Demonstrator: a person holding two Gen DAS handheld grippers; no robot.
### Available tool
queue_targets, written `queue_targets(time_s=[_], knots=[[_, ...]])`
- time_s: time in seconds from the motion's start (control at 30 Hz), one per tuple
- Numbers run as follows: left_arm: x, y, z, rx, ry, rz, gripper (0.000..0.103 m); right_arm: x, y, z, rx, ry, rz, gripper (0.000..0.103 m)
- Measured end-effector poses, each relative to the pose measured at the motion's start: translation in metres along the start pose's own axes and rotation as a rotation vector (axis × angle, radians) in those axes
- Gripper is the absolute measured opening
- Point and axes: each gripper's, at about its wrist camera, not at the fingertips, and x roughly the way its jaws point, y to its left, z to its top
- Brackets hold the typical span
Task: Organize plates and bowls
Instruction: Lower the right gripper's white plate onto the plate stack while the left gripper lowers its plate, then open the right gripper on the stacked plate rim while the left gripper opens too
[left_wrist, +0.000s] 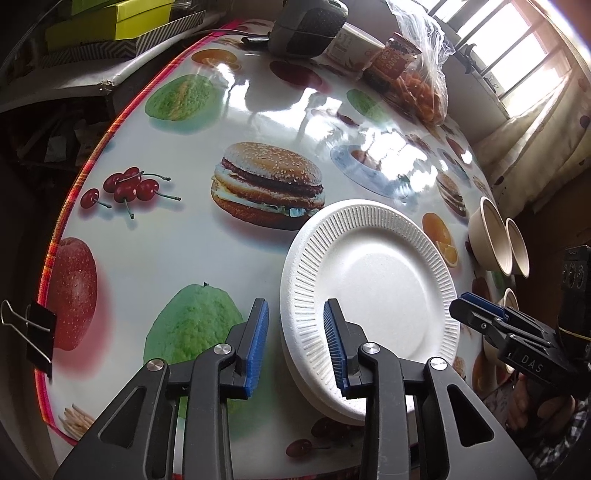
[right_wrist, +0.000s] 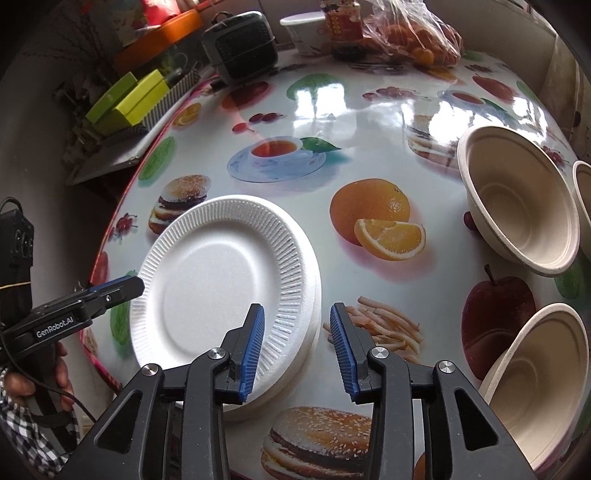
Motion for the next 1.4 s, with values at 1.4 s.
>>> queue_targets(time_s=[1.4], knots=[[0.025,0.012,0.028,-0.109,0.061,-0.124,0.039,0.029,-0.014,0.032,0.089,0.032,0.088,0.034]])
